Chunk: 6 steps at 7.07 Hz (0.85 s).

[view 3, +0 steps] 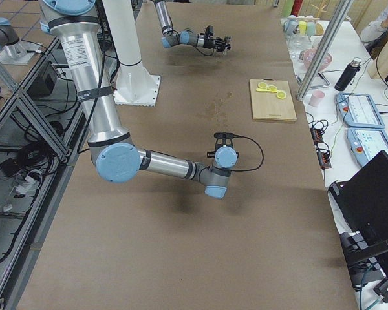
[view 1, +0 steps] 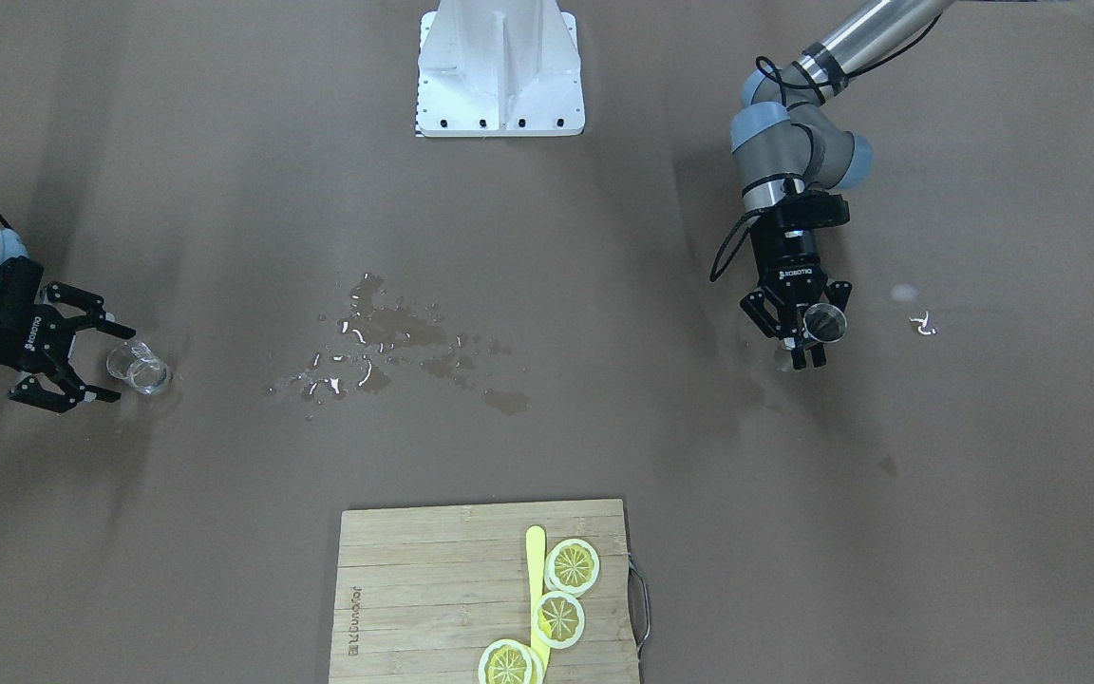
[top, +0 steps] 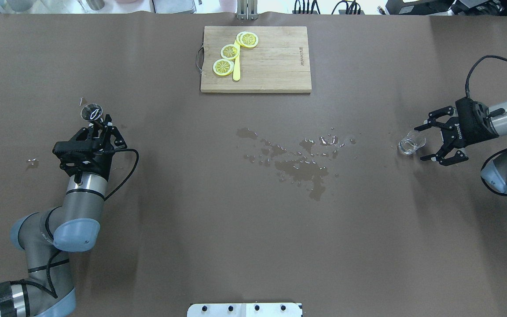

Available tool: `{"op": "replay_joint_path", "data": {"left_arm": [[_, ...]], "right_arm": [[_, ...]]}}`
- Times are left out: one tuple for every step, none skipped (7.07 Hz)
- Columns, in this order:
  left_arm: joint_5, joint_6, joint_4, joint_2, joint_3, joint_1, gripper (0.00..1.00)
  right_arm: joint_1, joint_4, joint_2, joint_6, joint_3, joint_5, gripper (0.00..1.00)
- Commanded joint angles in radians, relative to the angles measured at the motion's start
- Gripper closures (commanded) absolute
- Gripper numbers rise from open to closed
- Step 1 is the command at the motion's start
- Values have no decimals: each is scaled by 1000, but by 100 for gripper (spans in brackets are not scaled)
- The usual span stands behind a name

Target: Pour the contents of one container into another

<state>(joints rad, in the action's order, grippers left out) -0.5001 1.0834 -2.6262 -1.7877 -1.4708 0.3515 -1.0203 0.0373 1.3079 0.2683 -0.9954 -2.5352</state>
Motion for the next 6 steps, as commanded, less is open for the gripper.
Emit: {"op": "replay_joint_path", "data": {"left_arm": [[-127, -256, -221, -27, 9, 18, 100], [-177, -361, -272, -66, 12, 26, 100], [-260, -513, -308, -137, 12, 41, 100], [-273, -563, -333, -181, 9, 44, 100], [-322, -563, -331, -191, 7, 43, 100], [-418, -565, -334, -197, 6, 44, 100]], "right_arm": [[0, 87, -21, -46, 53, 0, 9], [0, 108, -45, -61, 84, 0, 9], [0, 122, -55, -63, 102, 0, 9], [0, 122, -59, -69, 107, 0, 9], [0, 122, -71, -80, 112, 0, 10], [2, 122, -78, -90, 112, 0, 10]]}}
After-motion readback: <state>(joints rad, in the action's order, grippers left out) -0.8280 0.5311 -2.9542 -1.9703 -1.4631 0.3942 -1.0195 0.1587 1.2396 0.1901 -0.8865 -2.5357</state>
